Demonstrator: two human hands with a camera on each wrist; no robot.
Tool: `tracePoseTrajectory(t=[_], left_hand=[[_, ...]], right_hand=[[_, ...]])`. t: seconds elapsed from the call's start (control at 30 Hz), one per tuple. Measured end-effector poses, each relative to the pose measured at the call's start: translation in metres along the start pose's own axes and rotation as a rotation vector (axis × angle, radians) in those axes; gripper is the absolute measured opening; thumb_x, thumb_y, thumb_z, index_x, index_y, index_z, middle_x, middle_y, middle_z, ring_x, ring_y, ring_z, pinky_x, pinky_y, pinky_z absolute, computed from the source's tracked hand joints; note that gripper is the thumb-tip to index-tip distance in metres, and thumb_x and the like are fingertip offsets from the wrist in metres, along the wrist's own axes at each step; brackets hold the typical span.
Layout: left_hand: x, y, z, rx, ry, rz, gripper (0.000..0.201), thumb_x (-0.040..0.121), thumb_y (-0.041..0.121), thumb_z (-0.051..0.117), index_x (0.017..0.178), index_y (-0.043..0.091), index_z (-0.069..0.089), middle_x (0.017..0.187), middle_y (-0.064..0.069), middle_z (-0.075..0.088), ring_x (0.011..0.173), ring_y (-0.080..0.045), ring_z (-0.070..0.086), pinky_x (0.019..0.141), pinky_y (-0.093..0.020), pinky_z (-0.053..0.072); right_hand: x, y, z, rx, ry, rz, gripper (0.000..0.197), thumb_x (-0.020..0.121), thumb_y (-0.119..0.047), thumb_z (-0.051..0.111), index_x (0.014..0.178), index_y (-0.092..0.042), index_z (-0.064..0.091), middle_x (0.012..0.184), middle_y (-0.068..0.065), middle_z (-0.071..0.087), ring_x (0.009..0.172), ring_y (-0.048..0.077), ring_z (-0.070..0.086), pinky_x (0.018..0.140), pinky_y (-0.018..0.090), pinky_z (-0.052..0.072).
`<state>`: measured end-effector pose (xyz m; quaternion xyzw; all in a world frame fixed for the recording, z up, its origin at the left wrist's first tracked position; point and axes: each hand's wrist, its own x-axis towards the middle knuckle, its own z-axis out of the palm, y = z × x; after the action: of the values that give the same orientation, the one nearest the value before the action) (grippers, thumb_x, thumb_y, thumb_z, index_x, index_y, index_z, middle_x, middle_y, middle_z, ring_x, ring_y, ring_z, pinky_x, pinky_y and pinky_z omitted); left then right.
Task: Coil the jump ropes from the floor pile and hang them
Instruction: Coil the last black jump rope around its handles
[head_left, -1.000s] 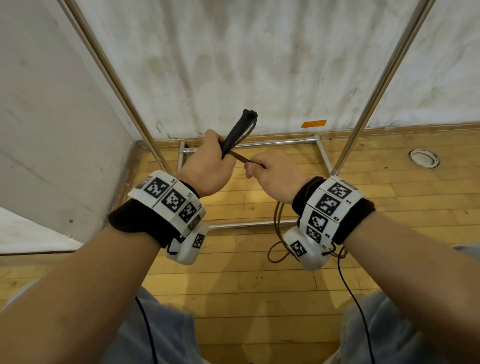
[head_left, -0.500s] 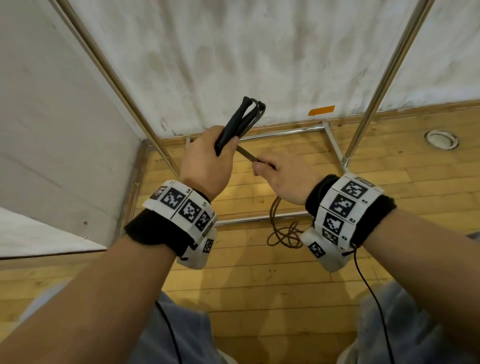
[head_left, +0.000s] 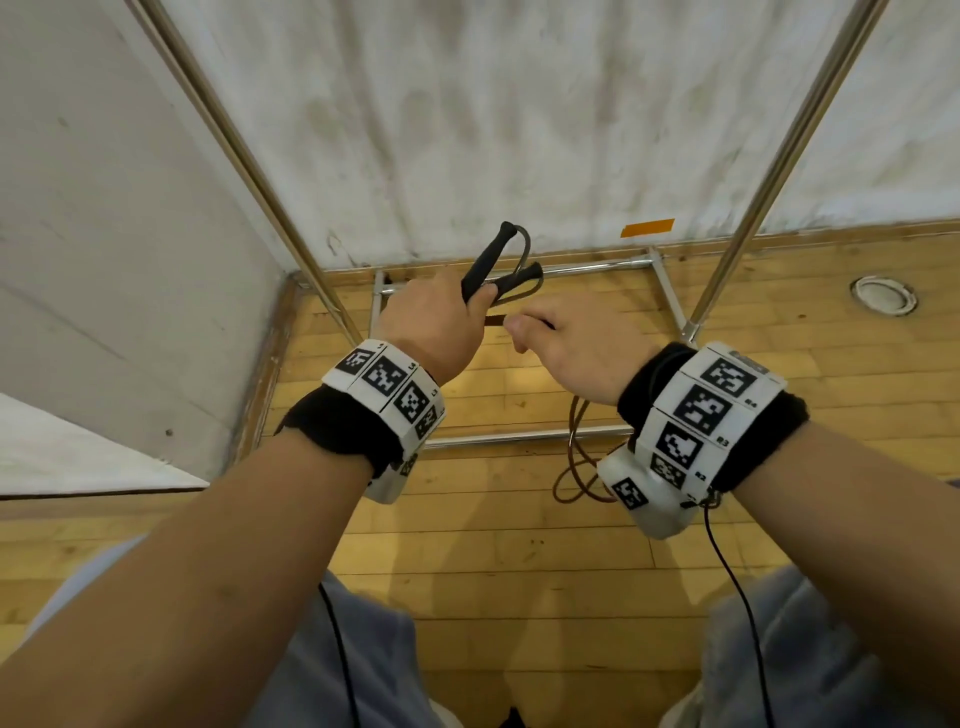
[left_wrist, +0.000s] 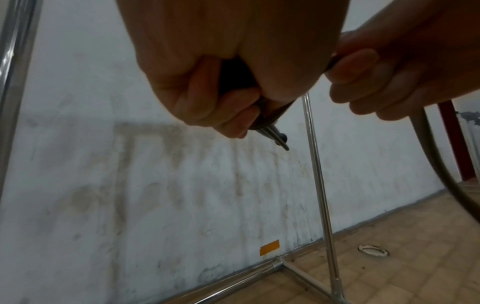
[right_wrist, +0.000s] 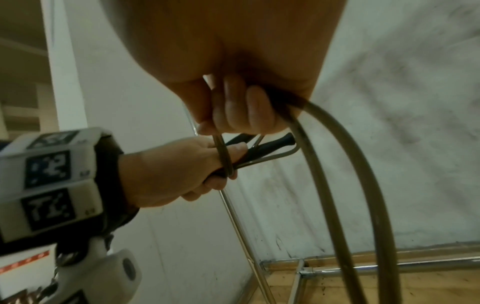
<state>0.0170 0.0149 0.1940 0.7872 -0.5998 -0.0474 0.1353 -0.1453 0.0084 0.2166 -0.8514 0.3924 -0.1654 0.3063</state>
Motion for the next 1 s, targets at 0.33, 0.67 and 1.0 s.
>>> tracePoseTrajectory(t=[0.33,0.67,1.0], left_hand=[[-0.024,0.014,0.001,-0.002,-0.132,0.169,0.037,0.079,0.055,0.045,0.093,0.021,0.049,0.082,0.007,0.057,0.071,-0.013,0.055,0.062,-0.033,0.048],[-0.018,0.013,-0.005,-0.007,-0.015,0.168,0.023,0.097,0.029,0.038,0.107,0.011,0.049,0.086,0.000,0.049,0.071,-0.017,0.047,0.075,-0.035,0.033],[-0.044,0.024,-0.004,0.232,-0.192,0.200,0.013,0.089,0.018,0.044,0.099,0.021,0.038,0.085,0.000,0.055,0.076,-0.020,0.053,0.060,-0.033,0.037]], right_hand=[[0.000,-0.014,-0.015,0.156,-0.006,0.027,0.039,0.099,-0.026,0.041,0.063,-0.024,0.056,0.058,-0.009,0.046,0.047,-0.002,0.044,0.047,0.009,0.033],[-0.014,-0.035,-0.026,0.137,0.064,-0.027,0.049,0.094,-0.036,0.051,0.053,-0.015,0.036,0.048,-0.004,0.028,0.041,0.011,0.029,0.045,0.021,0.027],[-0.002,-0.004,-0.046,-0.054,0.255,0.077,0.038,0.100,-0.031,0.041,0.077,-0.009,0.063,0.054,-0.016,0.049,0.050,-0.001,0.047,0.050,0.009,0.031]])
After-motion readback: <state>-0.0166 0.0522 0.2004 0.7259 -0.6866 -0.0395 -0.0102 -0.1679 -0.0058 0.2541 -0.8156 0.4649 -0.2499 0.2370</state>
